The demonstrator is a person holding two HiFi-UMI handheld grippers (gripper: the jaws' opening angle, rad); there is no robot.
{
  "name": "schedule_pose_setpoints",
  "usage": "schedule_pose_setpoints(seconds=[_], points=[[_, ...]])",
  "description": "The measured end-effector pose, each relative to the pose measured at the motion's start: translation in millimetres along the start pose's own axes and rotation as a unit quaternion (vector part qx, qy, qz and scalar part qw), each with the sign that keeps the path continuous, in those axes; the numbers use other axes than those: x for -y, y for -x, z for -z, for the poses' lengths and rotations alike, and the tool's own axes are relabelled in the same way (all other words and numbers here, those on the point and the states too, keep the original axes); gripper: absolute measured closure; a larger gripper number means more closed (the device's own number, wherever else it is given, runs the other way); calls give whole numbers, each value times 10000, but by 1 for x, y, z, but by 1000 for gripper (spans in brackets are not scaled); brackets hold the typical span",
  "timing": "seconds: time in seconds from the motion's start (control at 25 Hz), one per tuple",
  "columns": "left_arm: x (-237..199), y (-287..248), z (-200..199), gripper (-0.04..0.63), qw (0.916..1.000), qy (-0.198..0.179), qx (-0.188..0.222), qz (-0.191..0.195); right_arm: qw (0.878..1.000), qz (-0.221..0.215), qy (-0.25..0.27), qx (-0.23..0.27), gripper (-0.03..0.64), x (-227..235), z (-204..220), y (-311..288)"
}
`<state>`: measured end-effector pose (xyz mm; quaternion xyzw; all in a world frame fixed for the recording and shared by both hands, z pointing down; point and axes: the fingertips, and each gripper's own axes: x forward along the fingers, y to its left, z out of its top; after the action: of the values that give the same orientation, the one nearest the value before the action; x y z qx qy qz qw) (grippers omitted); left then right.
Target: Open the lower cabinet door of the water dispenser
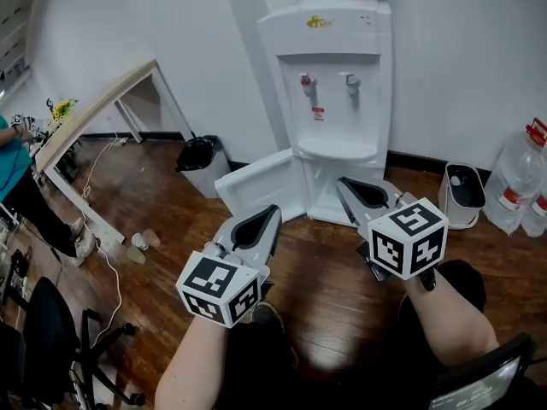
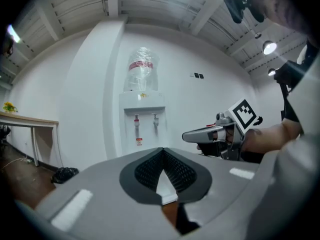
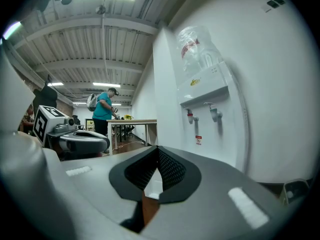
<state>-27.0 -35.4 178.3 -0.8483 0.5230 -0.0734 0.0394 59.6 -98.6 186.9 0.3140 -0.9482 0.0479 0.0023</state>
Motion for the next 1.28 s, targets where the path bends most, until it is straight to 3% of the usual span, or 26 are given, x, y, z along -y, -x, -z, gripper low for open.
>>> schedule_pose_setpoints(seconds=[0.52, 0.72, 0.92, 1.04, 1.16, 1.28], points=[[-40, -53, 19, 595, 9981, 109, 226, 563, 9985, 484, 89, -245, 615, 18, 10, -40], [-53, -73, 35, 595, 9967, 92, 195, 785, 9973, 569, 445, -131, 615, 19, -2, -38], [-60, -90, 57, 595, 9954, 146, -154, 938, 9986, 488, 9, 214, 615, 29, -19, -35], [-60, -84, 28, 595, 9948, 336, 107, 953, 9970, 713, 228, 178, 615, 37, -21, -36], [-44, -68, -11, 595, 9912, 595, 569, 1039, 9974, 677, -170, 168, 615, 45, -17, -41], [-37, -55, -29, 594, 9919, 544, 591, 988, 9978, 566, -302, 187, 615, 43, -17, -51]])
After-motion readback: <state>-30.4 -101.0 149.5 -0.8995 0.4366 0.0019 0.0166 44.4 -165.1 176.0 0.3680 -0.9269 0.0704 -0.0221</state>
